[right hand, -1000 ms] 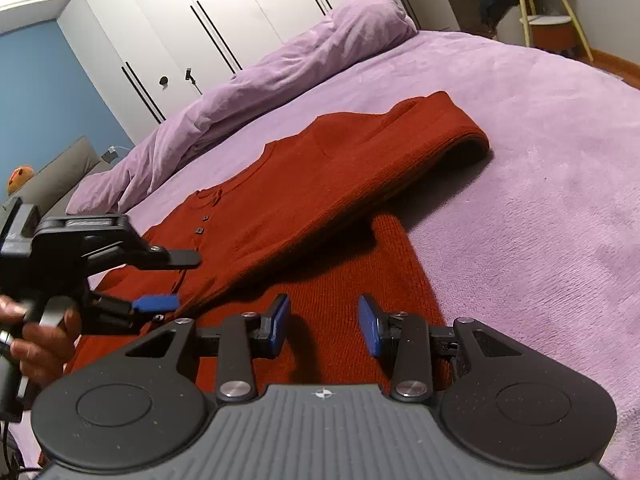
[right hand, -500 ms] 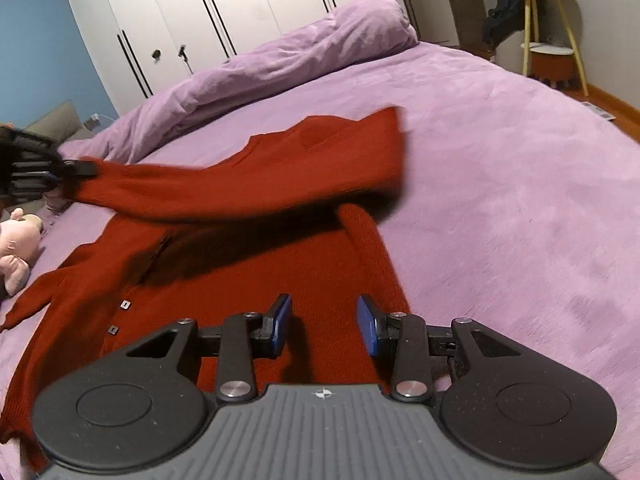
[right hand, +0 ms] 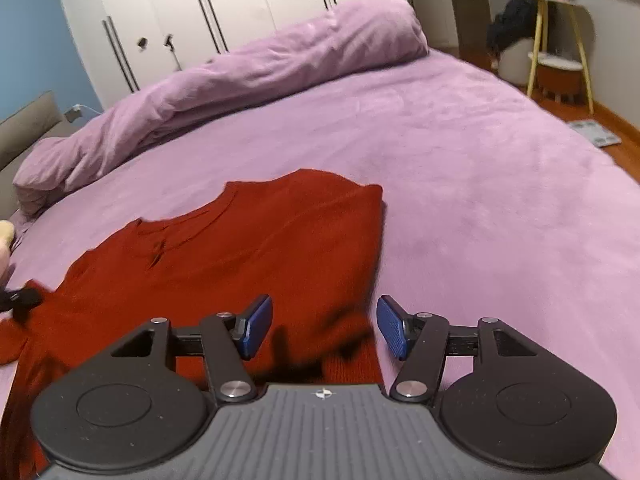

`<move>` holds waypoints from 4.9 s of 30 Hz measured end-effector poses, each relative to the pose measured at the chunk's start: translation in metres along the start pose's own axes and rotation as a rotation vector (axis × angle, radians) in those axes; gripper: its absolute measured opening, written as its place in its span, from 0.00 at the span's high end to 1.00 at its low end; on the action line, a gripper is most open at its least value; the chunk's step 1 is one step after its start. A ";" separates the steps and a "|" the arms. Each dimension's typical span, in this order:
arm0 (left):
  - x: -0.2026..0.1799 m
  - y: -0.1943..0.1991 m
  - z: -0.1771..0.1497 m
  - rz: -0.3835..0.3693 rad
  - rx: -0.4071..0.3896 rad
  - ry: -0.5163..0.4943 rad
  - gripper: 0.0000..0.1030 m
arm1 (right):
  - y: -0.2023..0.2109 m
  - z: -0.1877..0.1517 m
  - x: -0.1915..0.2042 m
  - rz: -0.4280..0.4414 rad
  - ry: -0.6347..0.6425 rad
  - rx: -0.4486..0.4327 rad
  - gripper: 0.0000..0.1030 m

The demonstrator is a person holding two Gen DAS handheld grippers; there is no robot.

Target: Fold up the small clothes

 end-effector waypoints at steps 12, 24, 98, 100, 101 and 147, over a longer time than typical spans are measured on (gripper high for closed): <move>0.005 -0.036 0.004 0.118 -0.052 -0.094 0.93 | -0.035 0.021 -0.002 -0.179 0.033 -0.130 0.92; 0.033 -0.046 -0.026 0.045 0.134 0.065 0.46 | -0.007 -0.005 0.020 -0.070 0.034 -0.097 0.73; 0.052 -0.030 -0.034 0.219 0.116 0.059 0.27 | -0.028 -0.041 0.096 -0.295 0.499 -0.017 0.65; 0.074 -0.007 -0.035 0.174 0.115 0.134 0.25 | -0.023 -0.038 0.096 -0.292 0.493 0.004 0.64; 0.089 0.008 -0.035 0.150 0.102 0.174 0.19 | -0.017 -0.036 0.097 -0.288 0.473 0.014 0.64; 0.006 0.082 -0.039 -0.296 -0.017 0.060 0.63 | 0.093 -0.072 0.134 0.095 0.020 -0.059 0.59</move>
Point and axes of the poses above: each gripper's, at about its wrist camera, not at the fingertips, and y roughly against the way its jaws point, x to its left, z to its top, the point moved 5 cm from there along -y, roughly the way its jaws point, and after that the axes turned 14 degrees about y, right-handed, at the moved point
